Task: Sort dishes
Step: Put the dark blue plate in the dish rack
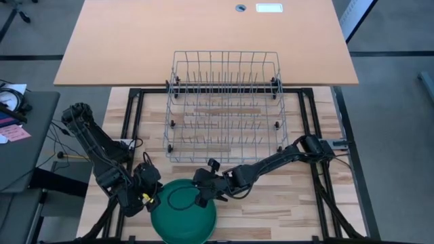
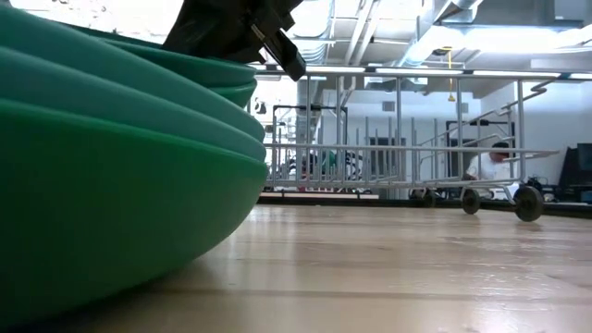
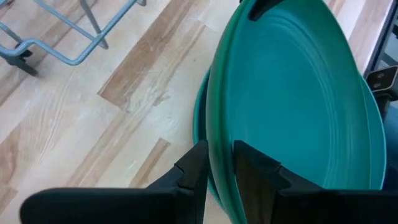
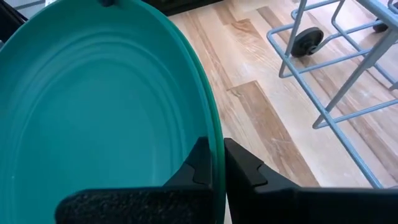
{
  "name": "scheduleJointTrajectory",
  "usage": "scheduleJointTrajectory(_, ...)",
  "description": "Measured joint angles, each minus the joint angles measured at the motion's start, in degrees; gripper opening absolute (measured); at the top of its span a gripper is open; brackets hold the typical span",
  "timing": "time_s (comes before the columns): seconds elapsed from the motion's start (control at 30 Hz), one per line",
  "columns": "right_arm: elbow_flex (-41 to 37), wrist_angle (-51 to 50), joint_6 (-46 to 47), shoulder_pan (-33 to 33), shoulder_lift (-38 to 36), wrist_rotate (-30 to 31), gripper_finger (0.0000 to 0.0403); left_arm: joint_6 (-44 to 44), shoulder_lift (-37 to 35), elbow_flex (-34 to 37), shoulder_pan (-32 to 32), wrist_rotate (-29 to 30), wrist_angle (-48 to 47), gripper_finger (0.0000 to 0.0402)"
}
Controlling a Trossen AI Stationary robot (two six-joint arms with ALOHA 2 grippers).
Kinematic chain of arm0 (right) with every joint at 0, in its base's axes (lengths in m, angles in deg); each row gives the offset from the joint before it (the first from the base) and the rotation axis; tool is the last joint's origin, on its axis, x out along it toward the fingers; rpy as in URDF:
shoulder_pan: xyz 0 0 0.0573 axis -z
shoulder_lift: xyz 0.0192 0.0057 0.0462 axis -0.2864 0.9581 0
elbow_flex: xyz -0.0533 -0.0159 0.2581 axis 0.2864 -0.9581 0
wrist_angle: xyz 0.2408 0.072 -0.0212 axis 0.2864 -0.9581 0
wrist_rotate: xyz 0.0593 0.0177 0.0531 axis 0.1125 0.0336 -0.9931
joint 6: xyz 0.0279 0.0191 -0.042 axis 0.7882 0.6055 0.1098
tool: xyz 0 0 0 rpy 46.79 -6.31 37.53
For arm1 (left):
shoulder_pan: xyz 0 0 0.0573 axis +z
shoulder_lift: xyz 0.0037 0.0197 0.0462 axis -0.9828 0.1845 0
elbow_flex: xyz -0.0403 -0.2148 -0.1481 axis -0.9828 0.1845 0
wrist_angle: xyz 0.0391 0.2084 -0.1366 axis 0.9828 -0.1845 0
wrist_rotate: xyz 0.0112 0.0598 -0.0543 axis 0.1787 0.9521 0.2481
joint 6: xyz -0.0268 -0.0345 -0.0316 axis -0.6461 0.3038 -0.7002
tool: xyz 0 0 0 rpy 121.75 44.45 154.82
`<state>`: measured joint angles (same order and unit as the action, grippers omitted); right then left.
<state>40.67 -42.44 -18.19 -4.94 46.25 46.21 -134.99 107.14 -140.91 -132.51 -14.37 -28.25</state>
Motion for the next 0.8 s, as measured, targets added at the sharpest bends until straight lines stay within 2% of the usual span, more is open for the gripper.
scheduleJointTrajectory(0.17, 0.0, 0.02, -0.09, 0.0, 0.0, 0.18, 0.0014, -0.89, 0.0, -0.01, 0.0, -0.13, -0.12, 0.0071)
scheduleJointTrajectory(0.4, 0.0, 0.2, -1.28, 0.17, -0.02, 0.14, 0.0014, 5.22, 0.22, 0.07, -0.02, 2.24, 5.8, 0.0076)
scheduleJointTrajectory(0.6, 0.0, 0.17, -1.49, 0.15, -0.02, 0.16, 0.0014, 5.67, 0.22, 0.45, -0.02, 2.91, 6.49, 0.0099)
scheduleJointTrajectory(0.8, 0.03, 0.52, -5.67, 0.17, -0.07, 0.18, 0.0015, 5.59, 0.16, 0.47, -0.02, 2.91, 6.04, 0.0127)
